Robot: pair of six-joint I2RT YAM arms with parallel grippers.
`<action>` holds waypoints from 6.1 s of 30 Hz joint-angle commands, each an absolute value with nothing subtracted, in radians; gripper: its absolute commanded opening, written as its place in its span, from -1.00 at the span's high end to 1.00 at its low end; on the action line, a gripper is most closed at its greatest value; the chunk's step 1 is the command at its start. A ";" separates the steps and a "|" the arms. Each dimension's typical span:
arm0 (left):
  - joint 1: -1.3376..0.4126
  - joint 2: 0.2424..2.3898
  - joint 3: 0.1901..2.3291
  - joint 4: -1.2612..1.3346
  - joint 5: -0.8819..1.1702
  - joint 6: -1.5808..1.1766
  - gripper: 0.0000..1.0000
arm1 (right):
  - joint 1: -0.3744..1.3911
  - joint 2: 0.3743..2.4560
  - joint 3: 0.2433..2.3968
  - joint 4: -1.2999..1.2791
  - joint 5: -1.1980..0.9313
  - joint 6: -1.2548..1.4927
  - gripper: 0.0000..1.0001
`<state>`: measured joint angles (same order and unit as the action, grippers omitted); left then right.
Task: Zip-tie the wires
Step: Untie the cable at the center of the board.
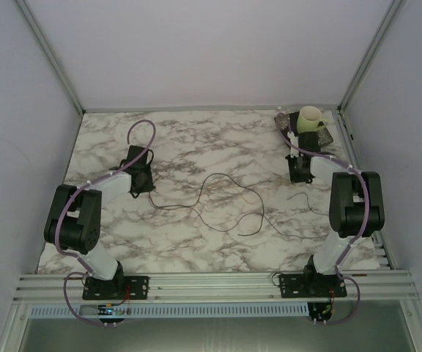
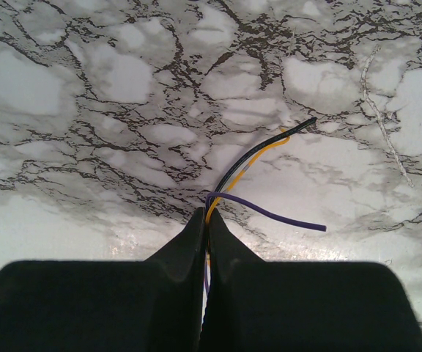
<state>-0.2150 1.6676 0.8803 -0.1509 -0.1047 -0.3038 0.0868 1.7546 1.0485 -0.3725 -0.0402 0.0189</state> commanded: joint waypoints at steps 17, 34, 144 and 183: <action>-0.209 1.772 0.816 -0.304 -0.128 -0.290 1.00 | 0.044 1.442 1.026 -0.356 0.262 0.120 1.00; -0.133 1.763 0.864 -0.378 -0.231 -0.272 1.00 | 0.017 1.493 0.917 -0.331 0.080 0.116 0.24; -0.057 1.831 0.898 -0.376 -0.178 -0.255 1.00 | -0.045 1.237 1.050 -0.616 0.099 0.030 1.00; -0.072 1.672 0.971 -0.442 -0.151 -0.249 0.46 | -0.357 0.804 1.158 -0.670 -0.313 0.079 1.00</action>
<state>-0.0700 1.7000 0.9668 -0.2935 -0.1974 -0.2554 -0.3721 0.8509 1.1503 -0.7101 -0.1505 0.0681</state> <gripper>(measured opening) 0.252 0.005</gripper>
